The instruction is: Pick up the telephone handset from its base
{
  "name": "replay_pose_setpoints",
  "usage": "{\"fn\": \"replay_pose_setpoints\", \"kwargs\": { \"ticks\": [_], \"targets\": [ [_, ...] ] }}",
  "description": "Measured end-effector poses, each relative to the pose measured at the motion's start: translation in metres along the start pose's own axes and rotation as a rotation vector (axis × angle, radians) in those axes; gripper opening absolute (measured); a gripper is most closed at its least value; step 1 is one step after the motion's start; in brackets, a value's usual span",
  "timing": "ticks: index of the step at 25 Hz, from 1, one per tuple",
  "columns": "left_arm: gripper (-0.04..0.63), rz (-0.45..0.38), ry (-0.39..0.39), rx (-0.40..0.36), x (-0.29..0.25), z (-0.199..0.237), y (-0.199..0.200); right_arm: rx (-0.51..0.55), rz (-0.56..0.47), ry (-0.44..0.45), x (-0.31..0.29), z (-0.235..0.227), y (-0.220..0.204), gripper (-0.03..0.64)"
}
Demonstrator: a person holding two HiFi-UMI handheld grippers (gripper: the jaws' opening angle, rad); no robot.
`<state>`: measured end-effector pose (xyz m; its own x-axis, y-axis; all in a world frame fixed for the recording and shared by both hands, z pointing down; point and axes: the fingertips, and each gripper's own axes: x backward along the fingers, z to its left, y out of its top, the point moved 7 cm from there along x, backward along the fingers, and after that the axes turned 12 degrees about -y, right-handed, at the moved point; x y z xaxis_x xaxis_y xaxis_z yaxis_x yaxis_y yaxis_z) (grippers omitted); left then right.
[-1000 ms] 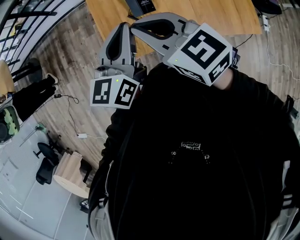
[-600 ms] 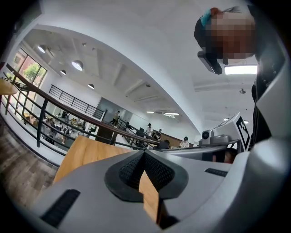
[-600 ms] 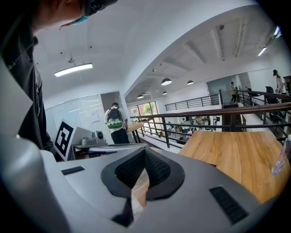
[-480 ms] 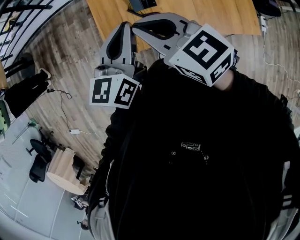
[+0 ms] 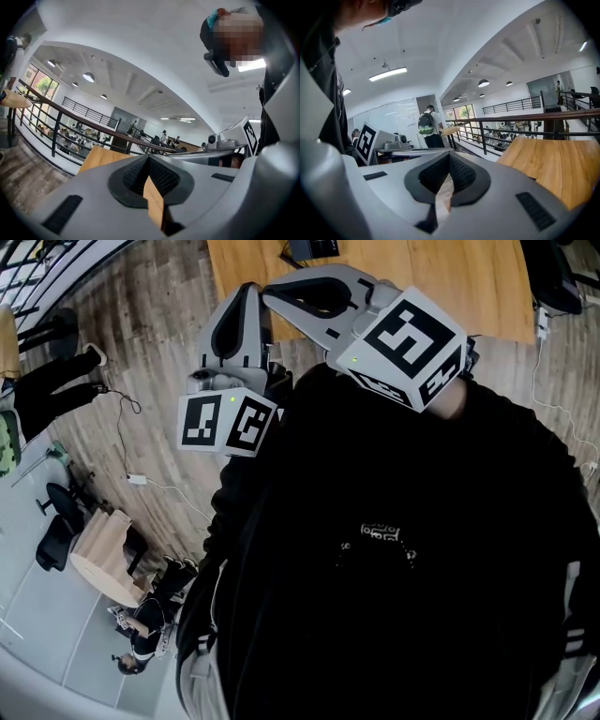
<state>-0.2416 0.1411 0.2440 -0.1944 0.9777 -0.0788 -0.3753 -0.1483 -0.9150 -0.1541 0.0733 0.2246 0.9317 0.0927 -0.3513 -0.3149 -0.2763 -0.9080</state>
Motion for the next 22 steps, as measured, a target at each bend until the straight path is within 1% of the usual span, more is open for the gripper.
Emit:
{"fn": "replay_pose_setpoints", "kwargs": {
  "ticks": [6, 12, 17, 22],
  "targets": [
    [0.006, -0.004, 0.033, -0.006, -0.011, -0.003, 0.005, 0.008, -0.004, 0.043, 0.001, -0.014, 0.006, 0.015],
    [0.006, 0.021, 0.027, -0.014, -0.048, -0.005, 0.012, -0.005, -0.02, 0.054, 0.004, -0.05, 0.015, 0.015],
    [0.006, 0.058, 0.003, -0.022, -0.083, 0.002, 0.021, -0.042, -0.034, 0.037, 0.002, -0.083, 0.025, 0.015],
    [0.006, 0.113, -0.008, -0.009, -0.121, 0.001, 0.01, -0.105, -0.028, 0.005, 0.007, -0.12, 0.014, 0.015]
  ]
}}
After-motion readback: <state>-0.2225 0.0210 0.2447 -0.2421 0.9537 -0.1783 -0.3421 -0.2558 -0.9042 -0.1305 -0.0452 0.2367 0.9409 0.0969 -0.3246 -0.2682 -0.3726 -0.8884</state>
